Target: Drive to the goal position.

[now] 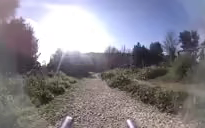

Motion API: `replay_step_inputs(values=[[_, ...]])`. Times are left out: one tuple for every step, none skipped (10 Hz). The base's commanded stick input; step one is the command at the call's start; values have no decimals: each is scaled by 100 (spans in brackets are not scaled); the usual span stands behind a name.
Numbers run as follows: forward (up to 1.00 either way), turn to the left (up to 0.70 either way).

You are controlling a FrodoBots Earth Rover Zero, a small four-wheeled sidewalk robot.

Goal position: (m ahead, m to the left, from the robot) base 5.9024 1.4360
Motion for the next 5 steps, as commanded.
replay_step_inputs(values=[[50,37],[50,50],[50,0],[50,0],[50,0]])
